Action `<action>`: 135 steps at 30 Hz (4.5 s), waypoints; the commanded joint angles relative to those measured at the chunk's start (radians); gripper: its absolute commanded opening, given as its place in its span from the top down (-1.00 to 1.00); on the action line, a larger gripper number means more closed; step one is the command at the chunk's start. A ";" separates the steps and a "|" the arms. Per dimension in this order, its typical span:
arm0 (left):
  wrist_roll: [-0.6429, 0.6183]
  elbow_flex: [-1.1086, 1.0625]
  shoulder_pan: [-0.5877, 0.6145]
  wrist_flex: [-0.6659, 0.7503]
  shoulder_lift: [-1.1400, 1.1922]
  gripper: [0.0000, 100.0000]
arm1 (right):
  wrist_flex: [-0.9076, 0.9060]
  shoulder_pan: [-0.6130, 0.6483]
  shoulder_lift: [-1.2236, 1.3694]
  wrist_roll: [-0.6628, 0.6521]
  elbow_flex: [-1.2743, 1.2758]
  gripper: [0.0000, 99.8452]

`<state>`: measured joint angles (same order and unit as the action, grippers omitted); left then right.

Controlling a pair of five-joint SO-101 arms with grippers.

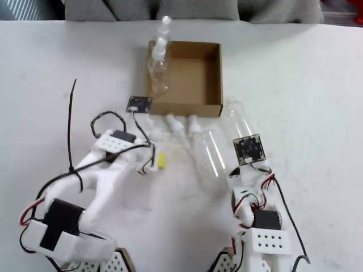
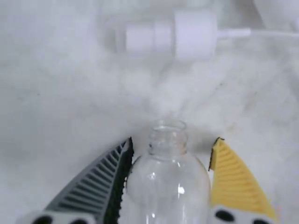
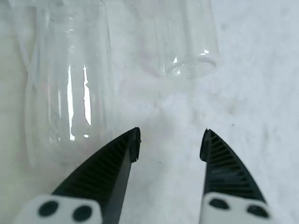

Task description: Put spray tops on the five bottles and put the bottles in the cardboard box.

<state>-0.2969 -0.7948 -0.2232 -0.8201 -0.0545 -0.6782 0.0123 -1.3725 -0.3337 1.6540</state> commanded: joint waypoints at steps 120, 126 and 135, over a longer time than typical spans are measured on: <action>0.137 -0.235 0.377 0.218 -0.420 0.82 | -0.189 0.024 -0.001 0.044 -0.216 0.63; 0.137 -0.376 0.377 0.324 -0.624 0.82 | -0.294 0.189 0.001 0.044 -0.296 0.63; 0.140 -0.643 0.371 0.517 -0.987 0.82 | -0.300 0.363 0.019 -0.040 -0.330 0.63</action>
<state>-0.1649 -1.4024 0.1435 -0.3675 -0.9137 -0.9712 0.3268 -1.3709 -0.3368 1.4070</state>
